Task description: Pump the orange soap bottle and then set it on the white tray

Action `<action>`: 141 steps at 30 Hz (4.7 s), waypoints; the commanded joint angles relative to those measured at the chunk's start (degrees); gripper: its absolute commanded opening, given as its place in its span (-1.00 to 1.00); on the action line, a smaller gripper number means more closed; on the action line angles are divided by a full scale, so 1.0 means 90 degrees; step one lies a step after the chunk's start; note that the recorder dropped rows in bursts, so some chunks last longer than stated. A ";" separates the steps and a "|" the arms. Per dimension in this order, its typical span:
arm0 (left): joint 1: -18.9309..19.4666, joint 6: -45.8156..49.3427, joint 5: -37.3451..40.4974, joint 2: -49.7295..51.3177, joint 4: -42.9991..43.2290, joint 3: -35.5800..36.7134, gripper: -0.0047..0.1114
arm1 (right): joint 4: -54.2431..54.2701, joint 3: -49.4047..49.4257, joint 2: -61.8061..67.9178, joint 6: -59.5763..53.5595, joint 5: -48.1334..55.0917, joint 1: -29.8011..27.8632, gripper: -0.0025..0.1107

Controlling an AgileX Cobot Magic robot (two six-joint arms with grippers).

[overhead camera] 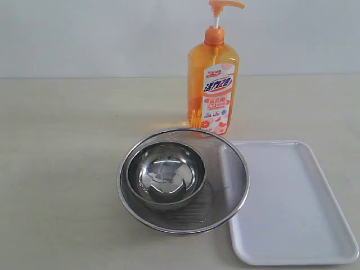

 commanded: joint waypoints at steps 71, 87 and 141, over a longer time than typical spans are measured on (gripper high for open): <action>0.0020 0.0942 -0.2083 0.3550 -0.0011 -0.3278 -0.84 | 0.0004 -0.0003 -0.0030 0.0000 -0.0072 -0.0014 -0.96; 0.0020 0.0929 -0.2550 0.3627 -0.0011 -0.3278 -0.84 | 0.0004 -0.0003 -0.0030 0.0000 -0.0045 -0.0014 -0.96; -0.0689 -0.5879 -0.7564 1.1679 0.9657 -0.7266 -0.84 | 0.0004 -0.0003 -0.0030 0.0000 -0.0045 -0.0014 -0.96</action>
